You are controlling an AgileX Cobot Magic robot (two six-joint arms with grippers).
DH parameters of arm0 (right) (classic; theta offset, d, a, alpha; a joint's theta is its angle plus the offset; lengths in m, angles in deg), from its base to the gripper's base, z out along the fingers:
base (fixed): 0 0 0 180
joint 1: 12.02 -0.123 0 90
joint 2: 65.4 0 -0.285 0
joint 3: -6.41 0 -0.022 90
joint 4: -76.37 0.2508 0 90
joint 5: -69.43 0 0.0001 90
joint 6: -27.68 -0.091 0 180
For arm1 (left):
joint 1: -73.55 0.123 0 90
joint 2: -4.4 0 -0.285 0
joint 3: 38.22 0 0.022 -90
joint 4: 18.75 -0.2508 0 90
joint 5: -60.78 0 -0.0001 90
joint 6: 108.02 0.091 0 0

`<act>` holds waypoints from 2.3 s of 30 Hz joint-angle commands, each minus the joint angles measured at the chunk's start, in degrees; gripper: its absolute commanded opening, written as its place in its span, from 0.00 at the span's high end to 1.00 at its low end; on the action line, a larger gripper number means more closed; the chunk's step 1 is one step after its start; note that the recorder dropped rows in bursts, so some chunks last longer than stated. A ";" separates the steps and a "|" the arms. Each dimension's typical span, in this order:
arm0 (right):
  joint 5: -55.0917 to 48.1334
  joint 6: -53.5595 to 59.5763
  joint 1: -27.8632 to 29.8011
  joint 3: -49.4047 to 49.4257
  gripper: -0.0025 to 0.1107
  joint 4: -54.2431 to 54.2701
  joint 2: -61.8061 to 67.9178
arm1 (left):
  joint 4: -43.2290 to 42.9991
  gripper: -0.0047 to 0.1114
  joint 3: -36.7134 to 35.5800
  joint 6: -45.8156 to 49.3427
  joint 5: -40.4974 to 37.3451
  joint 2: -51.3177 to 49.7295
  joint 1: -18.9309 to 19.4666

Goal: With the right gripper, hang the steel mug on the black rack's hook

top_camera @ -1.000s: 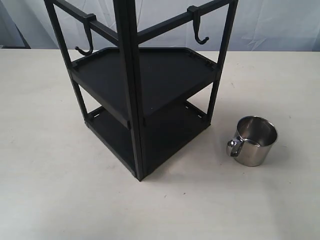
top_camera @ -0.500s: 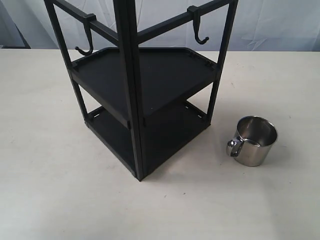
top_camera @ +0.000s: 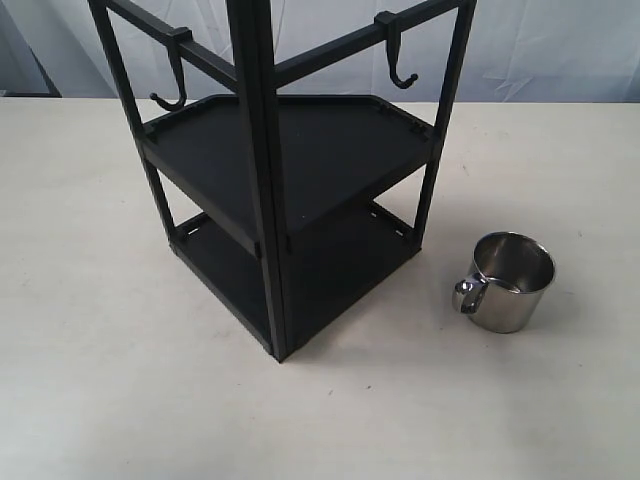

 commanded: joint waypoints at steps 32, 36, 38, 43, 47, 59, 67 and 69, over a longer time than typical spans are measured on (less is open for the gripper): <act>-25.55 -33.61 0.21 -33.88 0.72 -35.02 67.82 | -0.37 0.95 -0.02 -0.14 0.30 0.27 -0.27; -29.34 -30.40 0.21 -34.12 0.98 -33.59 67.96 | -0.37 0.95 -0.02 -0.14 0.30 0.27 -0.27; -33.76 -28.13 0.24 -34.64 0.99 -32.34 67.59 | -0.37 0.95 -0.02 -0.14 0.30 0.27 -0.27; -44.01 -22.25 0.24 -34.86 0.99 -26.01 64.99 | -0.37 0.95 -0.02 -0.14 0.30 0.27 -0.27; -50.70 -15.99 0.21 -34.86 0.99 -19.95 62.58 | -0.37 0.95 -0.02 -0.14 0.30 0.27 -0.27; -53.85 -2.63 6.91 -34.86 0.99 3.25 61.01 | -0.37 0.95 -0.02 -0.14 0.30 0.27 -0.27; -53.85 -6.57 6.91 -34.86 0.99 7.17 55.68 | -0.37 0.95 -0.02 -0.14 0.30 0.27 -0.27; -53.85 -7.38 6.91 -34.86 0.99 10.32 55.05 | -0.37 0.95 -0.02 -0.14 0.30 0.27 -0.27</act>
